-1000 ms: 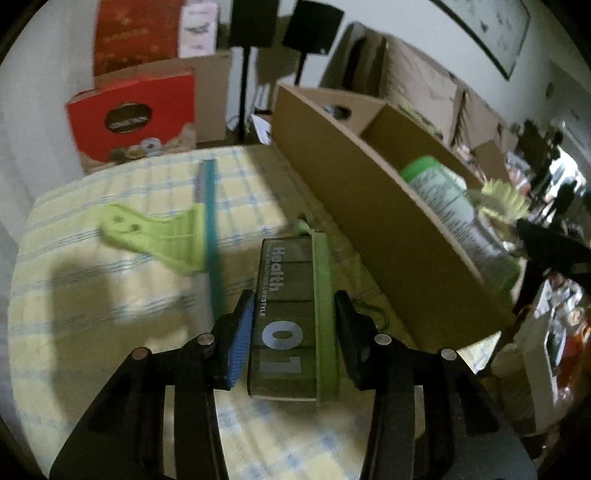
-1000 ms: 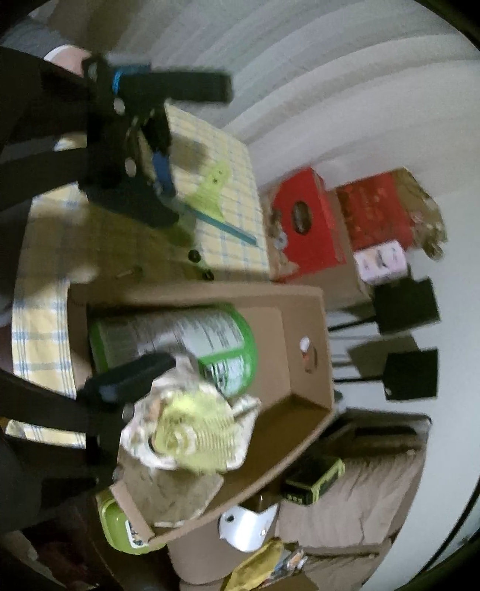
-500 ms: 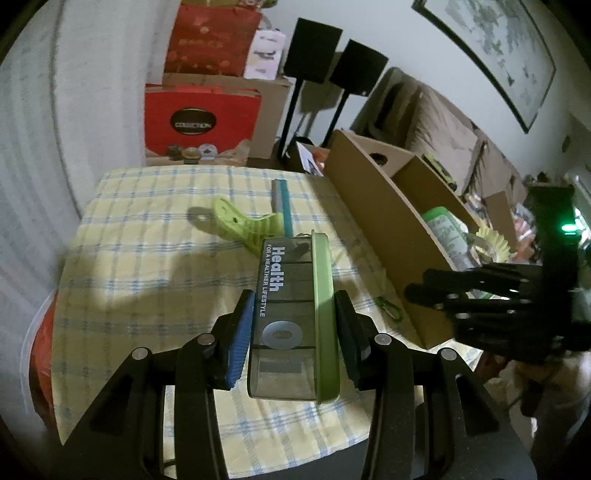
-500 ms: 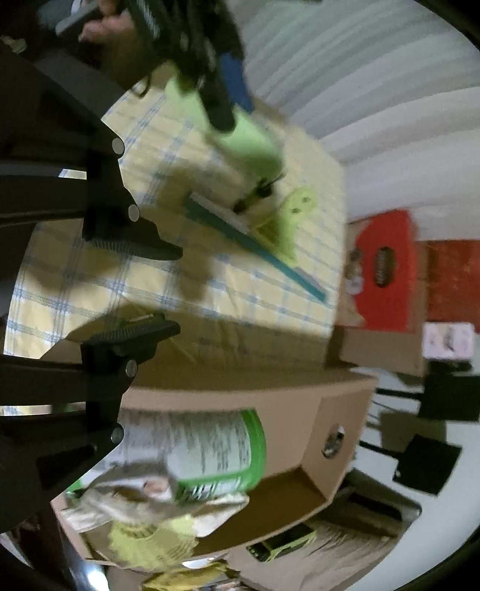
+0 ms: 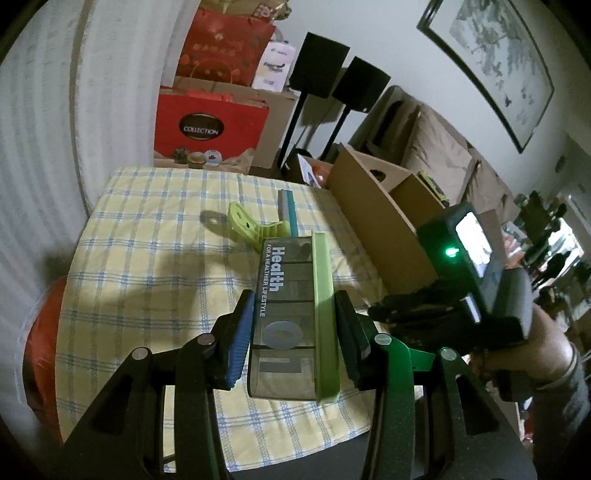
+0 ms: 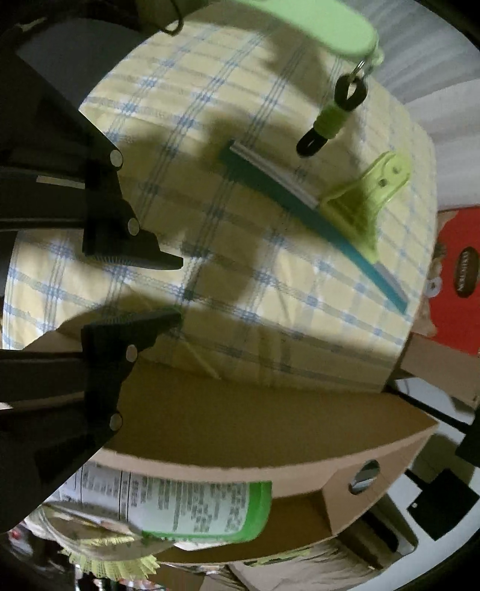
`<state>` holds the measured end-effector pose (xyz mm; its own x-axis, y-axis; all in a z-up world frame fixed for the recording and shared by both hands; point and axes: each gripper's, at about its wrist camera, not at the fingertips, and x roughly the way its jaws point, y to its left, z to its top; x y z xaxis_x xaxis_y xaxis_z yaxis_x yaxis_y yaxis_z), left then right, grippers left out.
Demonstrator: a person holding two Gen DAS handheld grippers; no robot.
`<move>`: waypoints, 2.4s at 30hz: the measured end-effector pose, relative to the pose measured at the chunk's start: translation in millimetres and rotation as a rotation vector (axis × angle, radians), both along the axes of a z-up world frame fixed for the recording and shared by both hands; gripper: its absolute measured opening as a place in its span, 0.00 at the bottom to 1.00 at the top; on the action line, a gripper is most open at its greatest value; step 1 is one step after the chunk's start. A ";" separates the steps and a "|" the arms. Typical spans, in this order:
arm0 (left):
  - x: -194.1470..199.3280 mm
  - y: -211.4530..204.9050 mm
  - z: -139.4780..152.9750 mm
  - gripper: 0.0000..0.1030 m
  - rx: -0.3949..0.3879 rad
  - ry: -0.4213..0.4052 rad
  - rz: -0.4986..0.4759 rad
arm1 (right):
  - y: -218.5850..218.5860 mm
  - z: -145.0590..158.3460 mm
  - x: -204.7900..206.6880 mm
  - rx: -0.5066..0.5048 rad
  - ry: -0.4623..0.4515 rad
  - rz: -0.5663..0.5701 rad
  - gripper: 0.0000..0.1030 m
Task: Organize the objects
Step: 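Lift the pill box with the left tool while right grasps the green carabiner, then carry the pill box with the left tool over the tray while right holds carabiner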
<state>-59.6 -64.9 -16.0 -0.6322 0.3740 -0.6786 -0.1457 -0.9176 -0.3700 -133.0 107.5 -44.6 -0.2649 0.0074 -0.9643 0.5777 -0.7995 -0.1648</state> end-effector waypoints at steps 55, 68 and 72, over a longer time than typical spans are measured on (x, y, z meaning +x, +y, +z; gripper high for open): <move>19.7 9.4 4.5 0.39 0.101 0.054 -0.042 | 14.3 84.1 22.2 -0.828 -0.170 -0.212 0.52; 20.9 32.1 4.3 0.39 0.135 0.049 -0.075 | -1.0 71.8 28.9 -0.846 -0.191 -0.192 0.40; 20.1 33.8 5.3 0.39 0.136 0.052 -0.093 | 8.6 70.6 28.7 -0.873 -0.180 -0.200 0.31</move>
